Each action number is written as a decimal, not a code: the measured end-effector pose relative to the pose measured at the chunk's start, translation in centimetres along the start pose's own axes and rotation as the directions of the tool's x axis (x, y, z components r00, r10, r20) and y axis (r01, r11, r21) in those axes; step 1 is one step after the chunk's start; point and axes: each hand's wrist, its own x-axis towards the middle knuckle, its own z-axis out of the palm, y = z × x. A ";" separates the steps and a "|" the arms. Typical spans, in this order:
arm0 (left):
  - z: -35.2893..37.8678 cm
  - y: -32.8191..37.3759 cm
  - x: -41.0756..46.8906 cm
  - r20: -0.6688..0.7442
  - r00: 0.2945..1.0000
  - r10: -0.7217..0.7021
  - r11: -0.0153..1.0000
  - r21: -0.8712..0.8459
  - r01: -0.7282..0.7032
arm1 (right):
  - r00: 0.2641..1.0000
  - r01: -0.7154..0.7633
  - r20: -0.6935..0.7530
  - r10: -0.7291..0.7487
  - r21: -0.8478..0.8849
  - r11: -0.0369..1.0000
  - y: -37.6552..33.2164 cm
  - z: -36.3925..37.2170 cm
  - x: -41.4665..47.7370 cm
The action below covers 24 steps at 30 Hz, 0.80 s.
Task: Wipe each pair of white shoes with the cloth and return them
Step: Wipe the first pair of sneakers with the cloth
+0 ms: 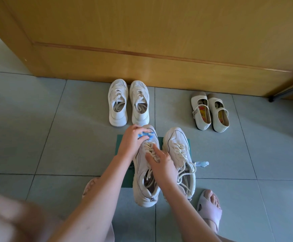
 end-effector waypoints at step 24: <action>-0.5 0.7 4.9 0.217 0.958 0.188 0.947 0.218 -0.236 | 0.999 0.015 -0.032 -0.016 -0.042 0.999 0.1 0.4 -0.4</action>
